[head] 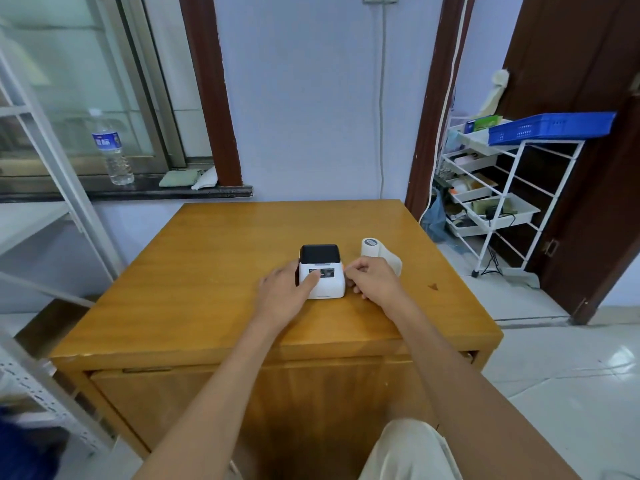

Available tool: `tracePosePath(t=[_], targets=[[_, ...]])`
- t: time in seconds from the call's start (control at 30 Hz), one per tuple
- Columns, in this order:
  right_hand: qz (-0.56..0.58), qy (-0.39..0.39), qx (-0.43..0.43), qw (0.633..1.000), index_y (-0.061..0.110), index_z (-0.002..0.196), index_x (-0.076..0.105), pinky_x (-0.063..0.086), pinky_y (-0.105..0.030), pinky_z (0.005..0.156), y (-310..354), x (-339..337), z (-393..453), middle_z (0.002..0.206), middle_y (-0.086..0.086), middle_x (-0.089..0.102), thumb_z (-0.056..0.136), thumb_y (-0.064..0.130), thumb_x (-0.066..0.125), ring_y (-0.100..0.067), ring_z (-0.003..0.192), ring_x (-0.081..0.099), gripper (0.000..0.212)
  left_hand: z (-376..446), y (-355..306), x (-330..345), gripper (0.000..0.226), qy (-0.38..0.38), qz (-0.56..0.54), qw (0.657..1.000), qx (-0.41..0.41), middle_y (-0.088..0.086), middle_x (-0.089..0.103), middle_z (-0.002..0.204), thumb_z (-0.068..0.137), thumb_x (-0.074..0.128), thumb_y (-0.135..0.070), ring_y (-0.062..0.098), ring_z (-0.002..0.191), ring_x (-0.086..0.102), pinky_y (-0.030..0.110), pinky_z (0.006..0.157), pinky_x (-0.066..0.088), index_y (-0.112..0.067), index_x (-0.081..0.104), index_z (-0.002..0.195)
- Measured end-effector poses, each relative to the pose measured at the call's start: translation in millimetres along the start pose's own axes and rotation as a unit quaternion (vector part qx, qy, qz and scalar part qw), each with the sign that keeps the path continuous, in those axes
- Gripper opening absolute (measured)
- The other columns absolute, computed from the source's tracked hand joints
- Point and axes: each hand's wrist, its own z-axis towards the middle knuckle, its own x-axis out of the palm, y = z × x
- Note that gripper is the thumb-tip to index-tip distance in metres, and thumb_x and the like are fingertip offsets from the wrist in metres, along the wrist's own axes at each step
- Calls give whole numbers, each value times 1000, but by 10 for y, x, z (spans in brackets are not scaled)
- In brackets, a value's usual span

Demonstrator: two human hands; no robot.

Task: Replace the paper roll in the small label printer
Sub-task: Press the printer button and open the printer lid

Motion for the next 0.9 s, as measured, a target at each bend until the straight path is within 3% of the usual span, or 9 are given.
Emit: tracePosePath(t=[0.27, 0.4, 0.57, 0.7, 0.9], targets=[[-17, 12, -6, 1000, 18, 81, 71, 53, -31, 56, 15, -13, 41, 73, 1, 73, 93, 18, 64, -14, 62, 63, 14, 7, 33, 40, 59, 1, 19, 1000, 21, -6, 74, 124, 94, 31, -62, 23, 120, 63, 46, 106, 43, -34, 61, 136], [-36, -3, -12, 999, 21, 79, 70, 55, -31, 56, -8, 6, 45, 71, 2, 74, 93, 18, 64, -13, 63, 64, 16, 12, 40, 49, 47, -2, 24, 999, 28, -6, 74, 127, 102, 37, -57, 23, 122, 62, 45, 107, 42, -34, 60, 136], [-73, -17, -26, 997, 25, 79, 70, 63, -42, 71, -19, 32, 46, 70, 5, 75, 95, 22, 64, -13, 64, 68, 17, 11, 27, 46, 46, -3, 24, 999, 31, -5, 72, 131, 103, 39, -55, 24, 125, 61, 45, 109, 41, -34, 59, 140], [-140, -48, -54, 987, 29, 78, 63, 61, -42, 77, -37, 65, 6, 74, 5, 75, 96, 26, 60, -17, 75, 71, 19, 14, 31, 40, 52, -1, 17, 999, 29, -5, 73, 130, 100, 38, -60, 24, 124, 62, 47, 109, 42, -33, 60, 139], [-190, -120, -100, 969, 23, 87, 65, 50, -35, 62, -61, 140, -70, 74, 4, 69, 99, 29, 61, -13, 70, 62, 14, 3, 21, 43, 50, -8, 13, 1000, 21, -5, 74, 128, 101, 42, -59, 23, 122, 64, 47, 108, 44, -30, 61, 138]])
